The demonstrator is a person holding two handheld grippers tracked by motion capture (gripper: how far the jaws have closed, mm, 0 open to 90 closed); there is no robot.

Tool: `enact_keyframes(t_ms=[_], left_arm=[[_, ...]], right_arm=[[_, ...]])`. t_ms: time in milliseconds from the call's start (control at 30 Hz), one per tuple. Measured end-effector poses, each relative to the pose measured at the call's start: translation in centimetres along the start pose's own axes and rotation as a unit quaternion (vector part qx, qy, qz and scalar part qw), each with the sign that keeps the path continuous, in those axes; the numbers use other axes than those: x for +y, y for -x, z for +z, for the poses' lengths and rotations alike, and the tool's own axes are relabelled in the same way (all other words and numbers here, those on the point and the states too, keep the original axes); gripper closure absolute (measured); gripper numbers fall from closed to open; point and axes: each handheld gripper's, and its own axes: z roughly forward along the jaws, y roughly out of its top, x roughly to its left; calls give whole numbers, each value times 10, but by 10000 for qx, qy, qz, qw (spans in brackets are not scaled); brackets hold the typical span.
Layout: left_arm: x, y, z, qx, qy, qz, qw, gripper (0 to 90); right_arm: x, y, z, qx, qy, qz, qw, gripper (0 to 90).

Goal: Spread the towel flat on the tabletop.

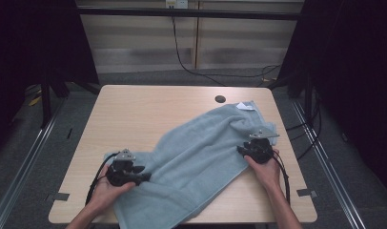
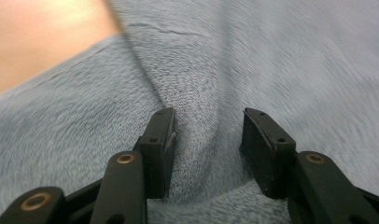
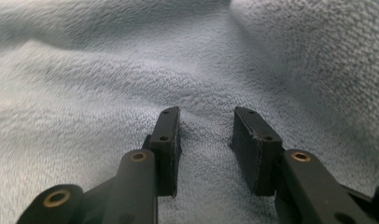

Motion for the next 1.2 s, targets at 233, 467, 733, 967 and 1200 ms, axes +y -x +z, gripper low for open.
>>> enact_keyframes(t_ms=[233, 467, 733, 967, 1200], left_arm=[[17, -13, -8, -104, 497, -95, 9987, 619], [26, -41, 9, 169, 355, -122, 9992, 749], [-1, -43, -9, 973, 240, 1, 9950, 800], [-24, -42, -29, 812, 313, -258, 9959, 795], [-1, -37, -20, 643, 477, 18, 9968, 678]], right_arm=[[8, -13, 9, 278, -66, -77, 9996, 500], [15, -36, 4, 618, 21, -213, 9979, 500], [-2, -60, -26, 1043, -26, -335, 9940, 491], [-31, -73, -42, 945, -261, -591, 9934, 484], [-31, -78, -37, 986, -128, -649, 9929, 483]])
